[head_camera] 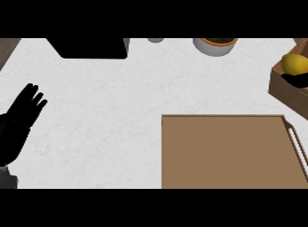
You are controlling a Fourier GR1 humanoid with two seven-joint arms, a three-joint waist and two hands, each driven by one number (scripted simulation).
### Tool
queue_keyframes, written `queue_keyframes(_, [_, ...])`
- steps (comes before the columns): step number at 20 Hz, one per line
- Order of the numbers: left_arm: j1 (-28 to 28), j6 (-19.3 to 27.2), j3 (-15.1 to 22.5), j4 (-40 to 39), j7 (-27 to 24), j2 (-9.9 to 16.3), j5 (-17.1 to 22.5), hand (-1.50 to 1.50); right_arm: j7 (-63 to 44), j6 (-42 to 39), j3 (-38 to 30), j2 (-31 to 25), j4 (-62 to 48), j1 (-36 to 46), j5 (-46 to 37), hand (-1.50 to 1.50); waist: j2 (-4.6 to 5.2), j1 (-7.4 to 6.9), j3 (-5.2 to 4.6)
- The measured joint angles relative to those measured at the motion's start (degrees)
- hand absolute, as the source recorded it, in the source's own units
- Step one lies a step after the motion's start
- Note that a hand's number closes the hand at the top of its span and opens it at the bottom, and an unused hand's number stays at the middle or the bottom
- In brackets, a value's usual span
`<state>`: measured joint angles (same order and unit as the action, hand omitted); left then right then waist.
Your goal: Pick the lemon from the tray and place it in the cardboard box
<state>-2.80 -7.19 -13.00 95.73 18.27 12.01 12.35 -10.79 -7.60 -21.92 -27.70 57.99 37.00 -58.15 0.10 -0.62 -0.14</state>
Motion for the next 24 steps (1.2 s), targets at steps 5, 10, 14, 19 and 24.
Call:
queue_keyframes(5, [0.4,0.0,0.4,-0.2,-1.0,-0.6,-0.7,0.00,6.2,2.1,-1.7,-1.3,-8.1,-0.4,2.7,-1.50,-0.10,-0.05,-0.09])
queue_keyframes(10, [1.3,0.2,0.7,0.1,-1.7,-1.2,-1.4,0.00,10.8,7.0,-5.2,-0.2,-9.5,0.7,7.7,-1.50,-0.06,0.14,0.08])
queue_keyframes(14, [1.7,0.2,0.4,-0.1,-2.0,-1.2,-1.3,0.00,12.4,10.5,-11.7,1.5,-7.6,1.3,15.0,-1.50,-0.19,0.65,0.15])
queue_keyframes(19, [0.8,0.0,-0.5,-0.8,-1.9,-0.5,-0.9,0.00,13.9,9.1,-18.7,-0.1,-5.5,0.1,24.1,-1.50,-0.22,1.00,0.16])
queue_keyframes(24, [1.0,-0.4,-0.7,-1.6,-2.3,-0.6,-0.7,0.00,14.0,5.3,-23.8,-4.0,-4.1,-3.4,31.5,-1.50,-0.20,0.96,0.16])
